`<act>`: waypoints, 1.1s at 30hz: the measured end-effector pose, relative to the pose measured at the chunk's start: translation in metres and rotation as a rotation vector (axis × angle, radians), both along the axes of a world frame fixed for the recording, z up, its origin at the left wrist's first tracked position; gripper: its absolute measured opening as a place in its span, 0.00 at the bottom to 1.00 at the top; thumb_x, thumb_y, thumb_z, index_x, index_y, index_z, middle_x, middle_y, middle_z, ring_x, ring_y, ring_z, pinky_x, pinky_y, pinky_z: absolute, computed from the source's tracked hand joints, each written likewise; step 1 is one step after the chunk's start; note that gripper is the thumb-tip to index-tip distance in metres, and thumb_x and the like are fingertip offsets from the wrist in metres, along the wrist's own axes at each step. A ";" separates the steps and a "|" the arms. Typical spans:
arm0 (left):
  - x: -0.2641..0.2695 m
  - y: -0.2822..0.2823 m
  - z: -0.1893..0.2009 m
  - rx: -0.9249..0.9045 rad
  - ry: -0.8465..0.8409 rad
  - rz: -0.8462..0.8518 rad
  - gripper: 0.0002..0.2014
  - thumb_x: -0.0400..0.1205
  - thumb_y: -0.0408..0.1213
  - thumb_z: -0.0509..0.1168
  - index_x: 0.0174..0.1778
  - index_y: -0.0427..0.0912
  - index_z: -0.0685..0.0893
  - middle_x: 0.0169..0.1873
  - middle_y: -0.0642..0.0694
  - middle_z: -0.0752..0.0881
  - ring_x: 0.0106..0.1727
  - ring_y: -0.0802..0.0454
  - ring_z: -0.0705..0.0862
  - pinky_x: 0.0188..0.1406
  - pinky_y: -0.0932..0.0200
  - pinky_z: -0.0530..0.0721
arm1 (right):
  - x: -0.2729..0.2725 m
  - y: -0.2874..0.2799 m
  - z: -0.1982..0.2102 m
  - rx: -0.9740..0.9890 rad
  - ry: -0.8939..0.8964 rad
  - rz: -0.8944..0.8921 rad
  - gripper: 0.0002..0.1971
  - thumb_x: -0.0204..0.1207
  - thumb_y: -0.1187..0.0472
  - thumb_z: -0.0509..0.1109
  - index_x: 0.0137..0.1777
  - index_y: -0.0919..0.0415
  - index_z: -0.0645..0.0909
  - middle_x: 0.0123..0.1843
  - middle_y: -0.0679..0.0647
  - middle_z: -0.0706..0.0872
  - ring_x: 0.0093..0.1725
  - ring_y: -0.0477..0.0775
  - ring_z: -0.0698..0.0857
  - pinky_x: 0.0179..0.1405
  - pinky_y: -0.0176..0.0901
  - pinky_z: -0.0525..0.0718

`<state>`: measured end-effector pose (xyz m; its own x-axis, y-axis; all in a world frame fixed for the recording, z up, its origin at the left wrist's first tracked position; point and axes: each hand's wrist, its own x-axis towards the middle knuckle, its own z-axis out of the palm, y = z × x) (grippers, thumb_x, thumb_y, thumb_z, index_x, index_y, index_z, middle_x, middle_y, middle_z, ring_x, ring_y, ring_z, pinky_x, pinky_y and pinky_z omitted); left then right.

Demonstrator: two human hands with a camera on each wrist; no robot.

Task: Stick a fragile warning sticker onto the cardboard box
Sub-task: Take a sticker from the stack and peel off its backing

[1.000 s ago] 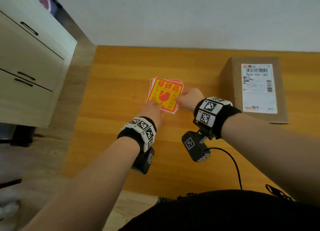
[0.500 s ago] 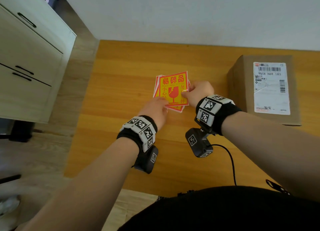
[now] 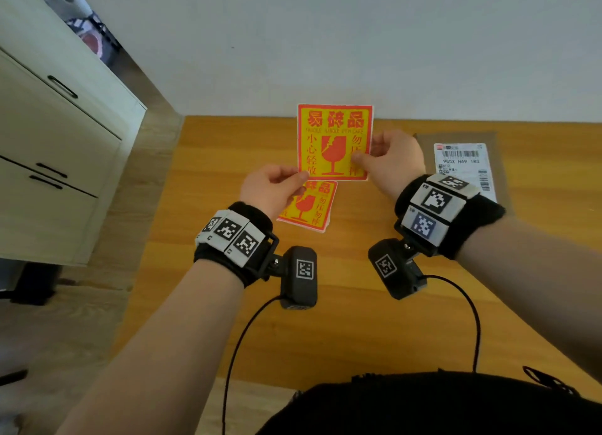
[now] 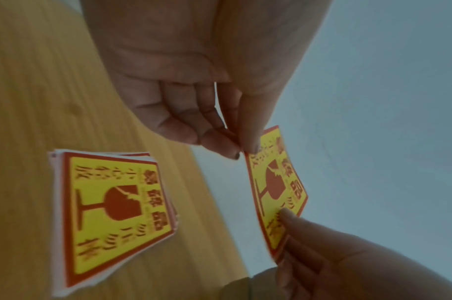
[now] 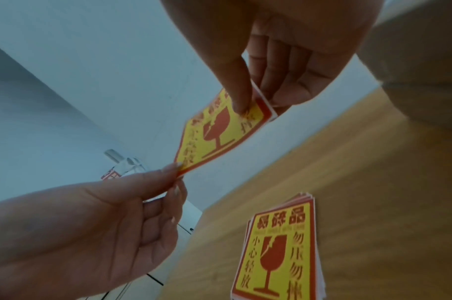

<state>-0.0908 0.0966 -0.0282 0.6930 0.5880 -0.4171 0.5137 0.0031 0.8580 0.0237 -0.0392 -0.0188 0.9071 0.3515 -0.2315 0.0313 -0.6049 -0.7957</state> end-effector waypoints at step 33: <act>0.085 -0.155 0.085 0.280 -0.302 -0.397 0.09 0.81 0.32 0.64 0.53 0.35 0.87 0.33 0.58 0.84 0.28 0.80 0.83 0.33 0.85 0.77 | 0.027 -0.151 0.074 0.305 -0.180 0.071 0.11 0.75 0.61 0.71 0.55 0.60 0.89 0.43 0.46 0.87 0.40 0.32 0.83 0.40 0.15 0.80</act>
